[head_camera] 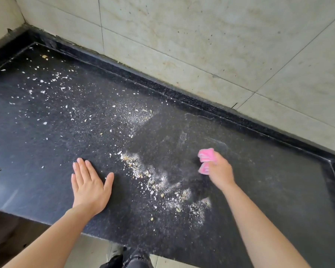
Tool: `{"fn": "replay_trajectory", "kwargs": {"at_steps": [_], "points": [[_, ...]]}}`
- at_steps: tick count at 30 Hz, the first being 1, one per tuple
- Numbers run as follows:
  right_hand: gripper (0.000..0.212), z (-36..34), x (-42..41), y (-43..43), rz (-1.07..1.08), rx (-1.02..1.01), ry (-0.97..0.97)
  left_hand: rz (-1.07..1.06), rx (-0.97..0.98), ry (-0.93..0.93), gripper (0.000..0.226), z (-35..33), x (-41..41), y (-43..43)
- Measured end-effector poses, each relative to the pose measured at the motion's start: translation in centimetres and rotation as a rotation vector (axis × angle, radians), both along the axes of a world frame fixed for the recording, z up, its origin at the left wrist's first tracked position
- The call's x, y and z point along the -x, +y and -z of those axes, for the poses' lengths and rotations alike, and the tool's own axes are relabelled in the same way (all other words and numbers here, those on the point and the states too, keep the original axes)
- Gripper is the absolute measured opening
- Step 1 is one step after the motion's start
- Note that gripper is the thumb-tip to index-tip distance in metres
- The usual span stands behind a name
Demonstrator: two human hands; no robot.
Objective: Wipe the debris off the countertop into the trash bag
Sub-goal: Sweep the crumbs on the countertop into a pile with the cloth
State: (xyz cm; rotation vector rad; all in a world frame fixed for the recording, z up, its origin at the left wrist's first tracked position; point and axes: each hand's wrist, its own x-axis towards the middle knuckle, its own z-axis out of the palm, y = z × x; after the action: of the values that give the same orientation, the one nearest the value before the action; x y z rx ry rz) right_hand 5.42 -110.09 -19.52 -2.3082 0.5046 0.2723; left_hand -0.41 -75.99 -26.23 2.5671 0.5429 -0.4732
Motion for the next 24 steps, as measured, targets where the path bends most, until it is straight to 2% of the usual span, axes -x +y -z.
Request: {"fn": "replay_trajectory", "kwargs": {"at_steps": [4,7,11,15,18,21,24], "points": [[0.049,0.7,2.9,-5.6,0.219,0.26,0.172,0.011,-0.027,0.001,0.09,0.3,0.0,-0.1],[0.04,3.0,5.1,-2.2,0.087,0.433,0.116,0.006,-0.041,-0.004,0.095,0.2,0.0,-0.2],[0.047,4.5,6.7,6.8,-0.145,0.381,0.051,0.031,-0.028,0.024,0.095,-0.2,0.0,-0.2],[0.056,4.1,6.9,10.7,-0.275,0.119,0.101,0.04,0.022,0.031,0.09,-0.6,0.1,0.3],[0.057,1.6,6.8,8.2,-0.107,0.025,0.044,0.053,0.053,0.039,0.088,-0.8,0.2,0.7],[0.053,-1.1,8.3,2.1,0.112,0.037,0.008,0.065,0.052,0.043,0.09,-0.9,0.2,0.8],[0.051,-1.0,10.8,-3.9,0.289,0.123,0.13,0.065,0.052,0.058,0.095,-0.9,0.2,0.7]]}}
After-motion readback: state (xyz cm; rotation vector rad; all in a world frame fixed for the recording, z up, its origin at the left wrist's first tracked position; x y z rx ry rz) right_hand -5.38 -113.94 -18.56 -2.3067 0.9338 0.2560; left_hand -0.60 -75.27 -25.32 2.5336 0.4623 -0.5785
